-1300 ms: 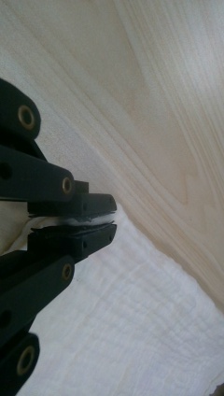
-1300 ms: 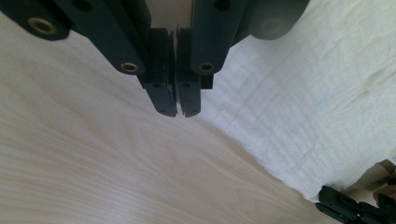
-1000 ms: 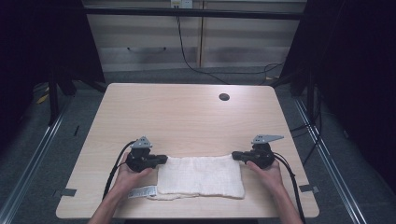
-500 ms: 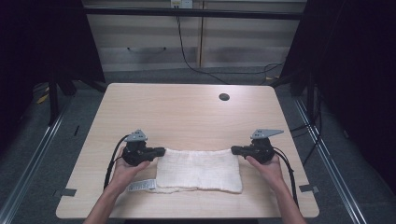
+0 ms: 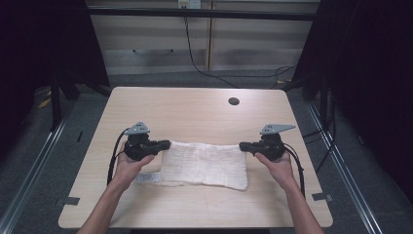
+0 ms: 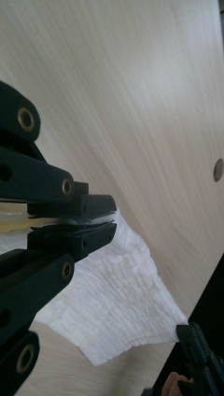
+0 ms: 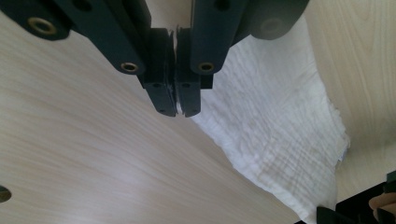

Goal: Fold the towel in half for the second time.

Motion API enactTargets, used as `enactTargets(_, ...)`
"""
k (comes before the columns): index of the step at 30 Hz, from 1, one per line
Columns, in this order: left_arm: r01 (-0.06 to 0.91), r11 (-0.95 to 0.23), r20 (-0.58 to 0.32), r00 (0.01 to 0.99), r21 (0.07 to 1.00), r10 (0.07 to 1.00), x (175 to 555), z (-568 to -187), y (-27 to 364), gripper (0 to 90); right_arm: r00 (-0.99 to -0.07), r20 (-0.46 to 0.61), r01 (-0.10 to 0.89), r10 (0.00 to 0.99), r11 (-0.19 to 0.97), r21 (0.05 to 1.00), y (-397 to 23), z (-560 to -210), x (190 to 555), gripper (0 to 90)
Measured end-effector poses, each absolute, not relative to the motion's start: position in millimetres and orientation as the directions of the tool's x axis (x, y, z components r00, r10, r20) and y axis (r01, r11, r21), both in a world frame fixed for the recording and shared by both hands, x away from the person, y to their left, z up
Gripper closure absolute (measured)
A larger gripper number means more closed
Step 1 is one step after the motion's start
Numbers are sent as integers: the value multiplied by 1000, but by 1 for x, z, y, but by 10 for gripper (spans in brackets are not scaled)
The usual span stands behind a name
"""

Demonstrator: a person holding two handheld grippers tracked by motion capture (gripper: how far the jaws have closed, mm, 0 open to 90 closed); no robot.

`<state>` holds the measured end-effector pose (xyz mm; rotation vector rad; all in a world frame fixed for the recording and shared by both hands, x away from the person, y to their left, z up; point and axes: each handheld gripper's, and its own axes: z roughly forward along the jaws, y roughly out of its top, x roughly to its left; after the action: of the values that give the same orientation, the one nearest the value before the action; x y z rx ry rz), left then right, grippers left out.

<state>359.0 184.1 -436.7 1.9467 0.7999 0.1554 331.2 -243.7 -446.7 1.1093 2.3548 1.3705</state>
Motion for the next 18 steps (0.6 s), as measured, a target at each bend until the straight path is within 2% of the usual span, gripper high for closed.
enactTargets(3, 460, -280, -221, 770, 843, 599, 357, -435, 185, 853, -693, 186, 492, 697, 269, 828, -248, -441, 334, 873)
enactTargets(6, 461, -313, -200, 770, 830, 605, 354, -444, 181, 853, -690, 179, 488, 702, 268, 830, -250, -440, 333, 873)
enactTargets(18, 528, -298, -253, 736, 795, 628, 348, -480, 173, 854, -720, 155, 469, 677, 309, 828, -244, -447, 314, 872)
